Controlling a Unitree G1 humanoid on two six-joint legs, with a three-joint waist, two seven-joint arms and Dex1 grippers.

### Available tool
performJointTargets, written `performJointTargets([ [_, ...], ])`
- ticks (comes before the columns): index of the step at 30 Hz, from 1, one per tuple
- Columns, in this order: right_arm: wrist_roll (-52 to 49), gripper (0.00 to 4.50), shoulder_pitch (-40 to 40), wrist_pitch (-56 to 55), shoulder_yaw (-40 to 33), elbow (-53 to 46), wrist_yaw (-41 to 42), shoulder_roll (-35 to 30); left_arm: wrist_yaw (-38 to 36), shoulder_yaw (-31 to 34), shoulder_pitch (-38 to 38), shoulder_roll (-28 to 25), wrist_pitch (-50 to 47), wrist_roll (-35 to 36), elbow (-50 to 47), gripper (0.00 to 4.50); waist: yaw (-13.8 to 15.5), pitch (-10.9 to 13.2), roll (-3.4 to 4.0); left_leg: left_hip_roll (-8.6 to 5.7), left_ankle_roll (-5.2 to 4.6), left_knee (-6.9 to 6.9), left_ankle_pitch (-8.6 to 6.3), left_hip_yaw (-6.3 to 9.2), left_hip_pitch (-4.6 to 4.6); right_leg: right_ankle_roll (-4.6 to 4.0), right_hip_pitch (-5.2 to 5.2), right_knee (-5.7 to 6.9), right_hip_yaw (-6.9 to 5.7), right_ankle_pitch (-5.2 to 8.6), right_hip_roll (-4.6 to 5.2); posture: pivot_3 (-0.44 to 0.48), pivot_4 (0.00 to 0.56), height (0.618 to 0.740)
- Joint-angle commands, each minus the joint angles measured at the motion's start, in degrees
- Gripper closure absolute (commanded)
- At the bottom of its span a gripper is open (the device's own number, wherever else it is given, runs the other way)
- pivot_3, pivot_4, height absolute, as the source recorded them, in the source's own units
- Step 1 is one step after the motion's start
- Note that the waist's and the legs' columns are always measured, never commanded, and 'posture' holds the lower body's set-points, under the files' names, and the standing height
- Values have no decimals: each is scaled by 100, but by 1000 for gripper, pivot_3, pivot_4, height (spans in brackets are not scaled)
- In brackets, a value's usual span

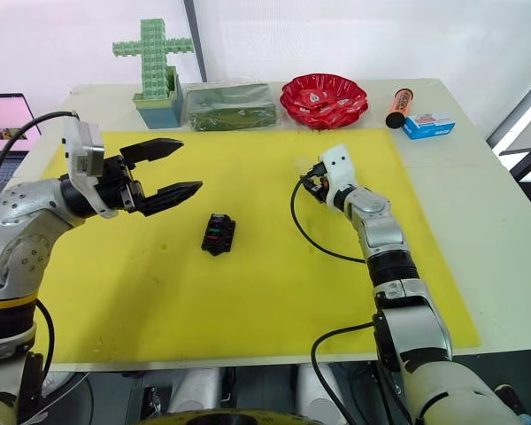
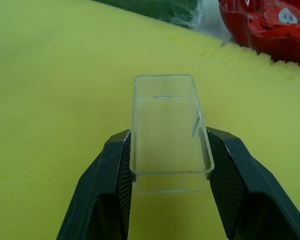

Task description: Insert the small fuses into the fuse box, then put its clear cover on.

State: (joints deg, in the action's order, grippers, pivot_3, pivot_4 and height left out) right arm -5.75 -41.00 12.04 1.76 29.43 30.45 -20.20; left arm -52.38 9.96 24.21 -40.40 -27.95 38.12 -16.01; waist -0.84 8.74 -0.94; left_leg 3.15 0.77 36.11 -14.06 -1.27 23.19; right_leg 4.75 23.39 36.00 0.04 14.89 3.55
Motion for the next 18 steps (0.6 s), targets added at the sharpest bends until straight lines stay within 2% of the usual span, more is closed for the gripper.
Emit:
performJointTargets([
  [1,-313,2709,67,333,-57,-1159,540,-248,153,378,-444,-145,-162,150,-431,0,-9,1,1,0,0,-2,0,0,0,0,1,-1,0,0,0,0,150,740],
  [5,-421,2709,184,744,-14,-1881,913,-541,419,537,-1071,-55,-272,264,-951,0,-8,0,1,4,0,-4,0,2,-1,2,3,2,1,1,-1,0,150,740],
  [10,-530,2709,266,1072,-126,-2336,1121,-870,1048,476,-2115,417,-95,28,-1695,0,27,0,0,2,0,0,0,0,-9,-2,-8,0,1,3,3,0,150,740],
  [14,-502,2709,279,1126,-176,-2384,1023,-943,1508,-102,-2884,926,444,-775,-1953,0,22,-1,-1,-3,0,2,0,-1,-10,-9,-10,-1,5,6,6,0,150,740],
  [18,-550,2709,336,1292,-195,-2608,924,-930,2044,-758,-3328,1597,990,-1532,-1758,0,31,-1,-1,-4,0,3,0,-1,-10,-20,-10,0,7,12,6,0,150,740],
])
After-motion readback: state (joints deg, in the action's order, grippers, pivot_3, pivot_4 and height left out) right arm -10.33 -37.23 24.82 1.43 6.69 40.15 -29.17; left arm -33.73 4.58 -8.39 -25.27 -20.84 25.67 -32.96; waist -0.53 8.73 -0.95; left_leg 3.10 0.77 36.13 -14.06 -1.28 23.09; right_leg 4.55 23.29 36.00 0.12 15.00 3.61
